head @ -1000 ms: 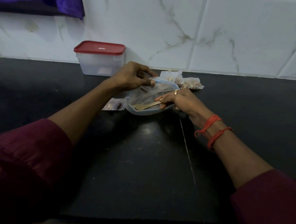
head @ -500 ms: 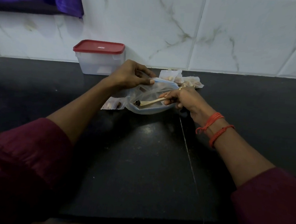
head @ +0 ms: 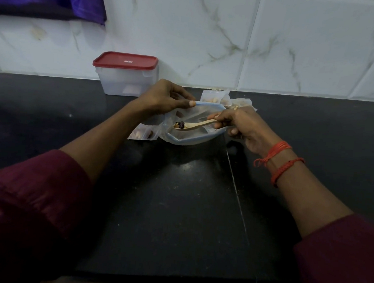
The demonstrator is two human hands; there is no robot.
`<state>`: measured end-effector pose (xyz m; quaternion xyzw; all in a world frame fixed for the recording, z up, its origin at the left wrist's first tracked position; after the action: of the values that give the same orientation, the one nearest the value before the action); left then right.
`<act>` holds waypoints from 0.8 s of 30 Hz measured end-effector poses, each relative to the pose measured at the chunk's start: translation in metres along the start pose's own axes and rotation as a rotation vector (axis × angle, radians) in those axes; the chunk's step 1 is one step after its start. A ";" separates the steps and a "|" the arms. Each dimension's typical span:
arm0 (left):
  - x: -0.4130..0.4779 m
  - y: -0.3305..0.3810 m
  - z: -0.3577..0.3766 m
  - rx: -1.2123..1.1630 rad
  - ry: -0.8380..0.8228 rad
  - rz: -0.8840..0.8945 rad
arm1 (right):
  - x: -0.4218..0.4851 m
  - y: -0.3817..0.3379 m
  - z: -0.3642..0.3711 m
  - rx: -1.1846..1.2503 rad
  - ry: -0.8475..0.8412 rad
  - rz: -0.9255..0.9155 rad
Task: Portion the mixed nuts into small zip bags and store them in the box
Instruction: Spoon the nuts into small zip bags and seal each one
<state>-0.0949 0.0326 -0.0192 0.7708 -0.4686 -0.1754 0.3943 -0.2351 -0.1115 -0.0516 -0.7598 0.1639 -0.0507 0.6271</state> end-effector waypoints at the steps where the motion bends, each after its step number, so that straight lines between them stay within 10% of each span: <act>1: 0.000 -0.001 -0.001 0.012 -0.002 -0.005 | 0.000 0.000 -0.001 -0.001 0.012 -0.005; 15: -0.048 -0.006 -0.032 0.116 -0.055 -0.065 | 0.000 -0.004 -0.009 -0.020 0.112 -0.063; 24: -0.087 -0.050 -0.028 0.543 -0.469 -0.290 | -0.003 -0.002 -0.004 -0.016 0.085 -0.059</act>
<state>-0.0908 0.1326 -0.0490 0.8443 -0.4616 -0.2704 0.0292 -0.2384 -0.1137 -0.0483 -0.7664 0.1686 -0.1001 0.6117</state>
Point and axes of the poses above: each hand's wrist, its own x-axis towards the middle knuckle, its own z-axis out of the palm, y = z × x, the point moved 6 cm from there along x, towards the middle knuckle, and after that the axes turned 10 degrees about -y, right-handed, at the moved point
